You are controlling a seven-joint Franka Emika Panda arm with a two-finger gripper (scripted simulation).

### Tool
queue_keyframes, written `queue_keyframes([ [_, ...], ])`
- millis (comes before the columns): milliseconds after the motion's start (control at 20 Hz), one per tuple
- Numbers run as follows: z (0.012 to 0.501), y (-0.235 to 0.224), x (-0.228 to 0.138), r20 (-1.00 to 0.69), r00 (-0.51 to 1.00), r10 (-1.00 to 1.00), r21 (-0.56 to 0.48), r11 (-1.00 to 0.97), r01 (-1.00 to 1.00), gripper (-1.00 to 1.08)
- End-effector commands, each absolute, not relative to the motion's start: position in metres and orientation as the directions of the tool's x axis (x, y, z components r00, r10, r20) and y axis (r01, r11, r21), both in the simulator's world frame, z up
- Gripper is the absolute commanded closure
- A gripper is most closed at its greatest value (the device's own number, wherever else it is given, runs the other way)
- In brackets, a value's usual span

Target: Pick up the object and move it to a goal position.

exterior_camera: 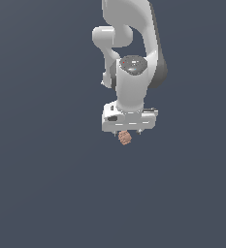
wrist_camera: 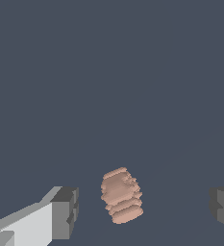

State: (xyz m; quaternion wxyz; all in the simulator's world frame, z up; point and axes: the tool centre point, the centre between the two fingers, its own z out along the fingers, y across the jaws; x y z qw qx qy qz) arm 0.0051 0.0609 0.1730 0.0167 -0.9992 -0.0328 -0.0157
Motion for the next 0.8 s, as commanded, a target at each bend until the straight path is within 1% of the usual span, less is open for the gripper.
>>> queue_keyframes([
  [0, 0.173, 0.061, 0.005, 0.032, 0.997, 0.065, -0.032, -0.997, 0.066, -0.92],
  [500, 0.177, 0.046, 0.017, 0.051, 0.997, 0.055, -0.041, -0.998, 0.057, -0.92],
  [750, 0.175, 0.047, 0.015, 0.049, 0.997, 0.062, -0.039, -0.997, 0.064, -0.92],
])
